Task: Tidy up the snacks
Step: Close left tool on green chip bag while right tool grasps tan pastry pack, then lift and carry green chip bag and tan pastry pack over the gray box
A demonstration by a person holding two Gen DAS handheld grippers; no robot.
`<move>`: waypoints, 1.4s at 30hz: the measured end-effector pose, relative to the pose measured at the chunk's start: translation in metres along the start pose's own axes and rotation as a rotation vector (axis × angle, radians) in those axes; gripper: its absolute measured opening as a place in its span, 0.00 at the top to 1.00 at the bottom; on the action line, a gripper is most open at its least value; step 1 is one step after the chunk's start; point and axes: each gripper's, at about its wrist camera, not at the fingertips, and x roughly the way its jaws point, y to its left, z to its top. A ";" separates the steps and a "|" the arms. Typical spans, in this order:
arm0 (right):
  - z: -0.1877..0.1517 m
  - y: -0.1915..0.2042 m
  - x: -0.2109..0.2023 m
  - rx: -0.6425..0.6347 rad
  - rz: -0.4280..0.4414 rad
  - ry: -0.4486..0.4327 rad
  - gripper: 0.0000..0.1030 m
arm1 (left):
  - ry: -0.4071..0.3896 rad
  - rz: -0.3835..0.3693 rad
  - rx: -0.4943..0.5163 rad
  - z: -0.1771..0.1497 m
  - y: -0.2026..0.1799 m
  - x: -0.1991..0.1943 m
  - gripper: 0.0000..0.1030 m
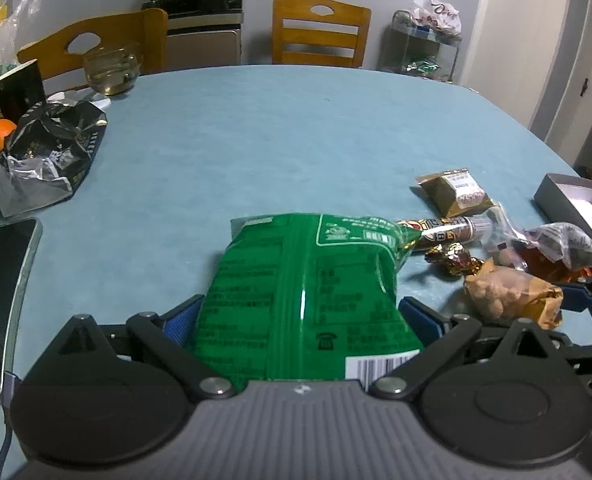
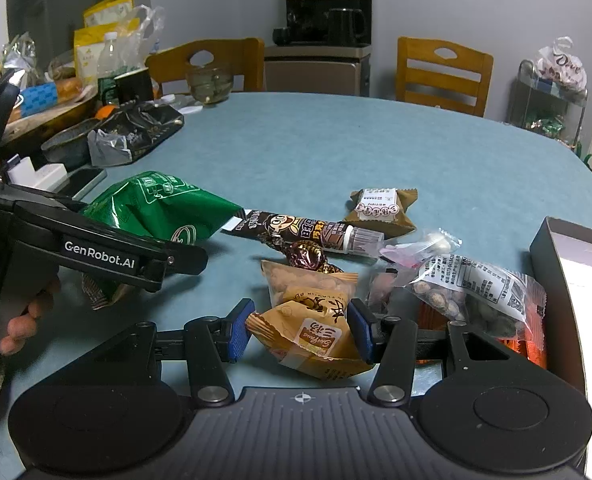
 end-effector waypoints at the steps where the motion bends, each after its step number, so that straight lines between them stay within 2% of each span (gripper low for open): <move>1: 0.000 0.001 0.000 -0.001 -0.001 0.000 0.50 | -0.008 -0.003 0.001 0.000 0.000 -0.001 0.02; 10: -0.002 0.001 0.000 0.004 0.001 -0.003 0.50 | -0.053 -0.045 0.003 -0.001 0.003 -0.005 0.03; 15: -0.002 0.000 0.000 0.003 0.007 -0.009 0.52 | -0.055 -0.046 0.007 -0.001 0.002 -0.007 0.13; 20: -0.002 0.000 -0.002 0.009 0.017 -0.010 0.53 | -0.065 -0.044 0.012 -0.001 0.001 -0.013 0.30; 27: -0.001 0.002 -0.009 0.004 0.034 -0.019 0.54 | -0.072 -0.050 0.011 -0.001 0.000 -0.020 0.33; 42: 0.002 -0.001 -0.037 0.013 0.042 -0.098 0.59 | -0.165 -0.074 0.041 0.006 -0.015 -0.063 0.33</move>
